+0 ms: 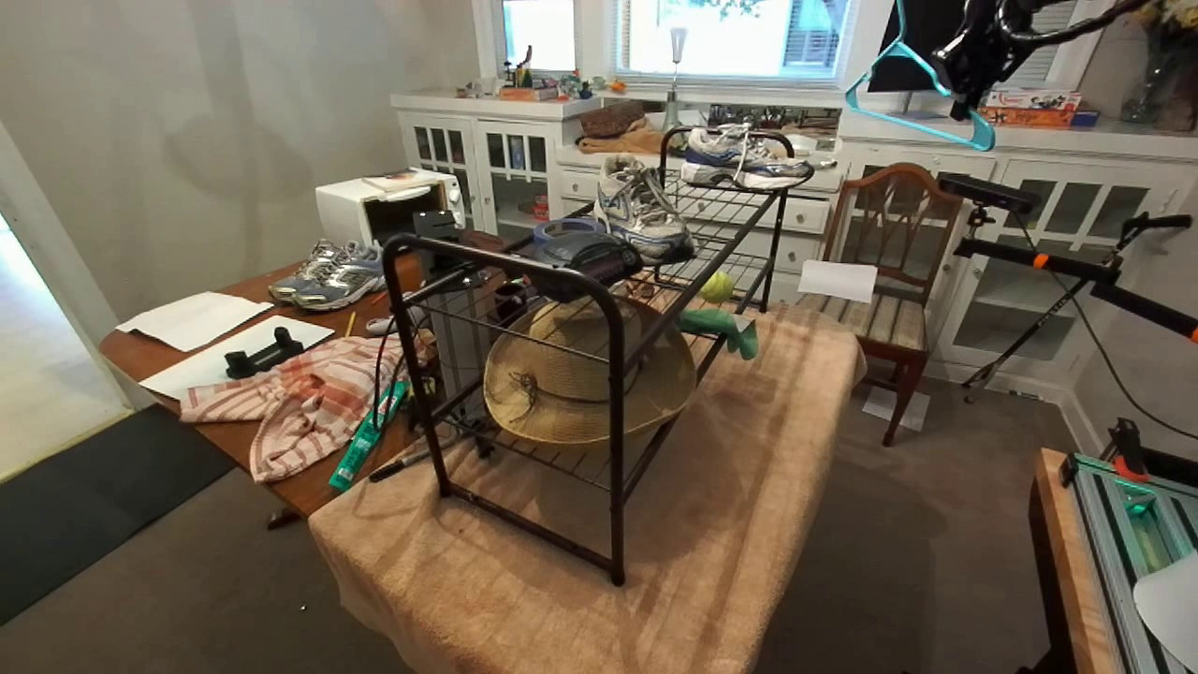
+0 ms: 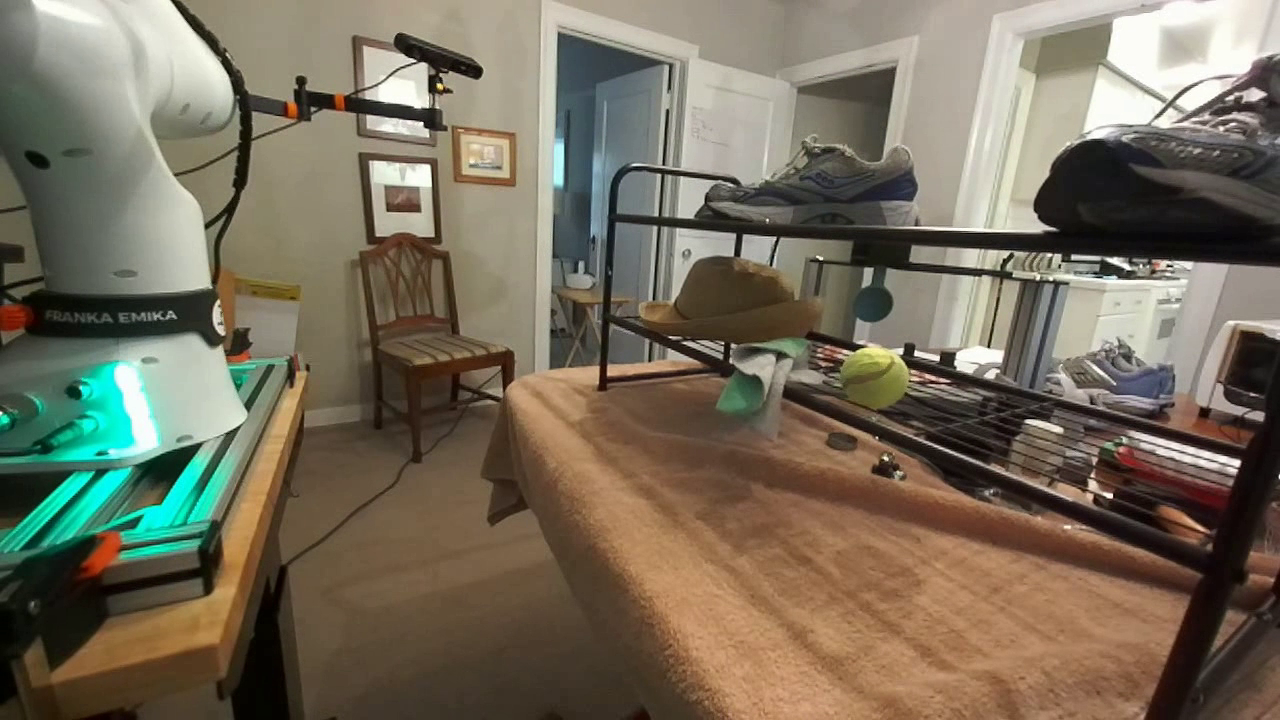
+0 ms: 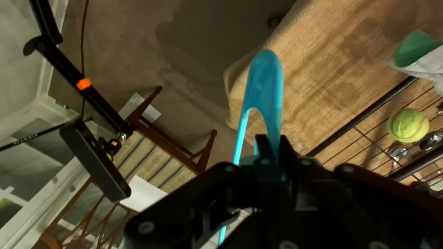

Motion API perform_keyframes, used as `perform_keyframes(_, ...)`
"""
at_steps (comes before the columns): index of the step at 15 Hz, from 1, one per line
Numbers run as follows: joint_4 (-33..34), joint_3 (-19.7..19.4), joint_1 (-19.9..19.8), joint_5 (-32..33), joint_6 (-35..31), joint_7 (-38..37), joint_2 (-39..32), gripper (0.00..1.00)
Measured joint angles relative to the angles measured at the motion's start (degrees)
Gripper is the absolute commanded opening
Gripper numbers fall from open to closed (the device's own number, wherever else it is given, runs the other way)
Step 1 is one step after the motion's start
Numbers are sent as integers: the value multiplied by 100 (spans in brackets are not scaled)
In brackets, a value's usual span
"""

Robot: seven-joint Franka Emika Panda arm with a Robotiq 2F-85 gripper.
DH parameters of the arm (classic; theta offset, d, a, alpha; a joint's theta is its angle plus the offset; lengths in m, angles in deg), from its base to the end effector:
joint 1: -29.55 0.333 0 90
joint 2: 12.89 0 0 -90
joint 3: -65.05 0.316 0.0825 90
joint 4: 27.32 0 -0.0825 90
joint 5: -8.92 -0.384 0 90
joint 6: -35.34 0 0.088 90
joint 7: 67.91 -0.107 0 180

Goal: Hang the clothing hanger on the rack

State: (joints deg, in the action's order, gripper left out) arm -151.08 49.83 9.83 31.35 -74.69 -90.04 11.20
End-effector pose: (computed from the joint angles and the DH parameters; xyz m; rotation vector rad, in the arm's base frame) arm 0.3439 -0.2932 0.5776 2.5768 -1.2122 0.2041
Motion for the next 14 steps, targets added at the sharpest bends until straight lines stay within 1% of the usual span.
perform_keyframes(4, 345, -242, -57, -508, 179, 122, -640, 2)
perform_keyframes(6, 473, -308, -62, -661, 300, 251, -926, 2)
perform_keyframes(9, 512, -269, -42, -705, 438, 387, -1247, 2)
perform_keyframes(14, 430, -58, 87, -650, 540, 477, -1683, 2)
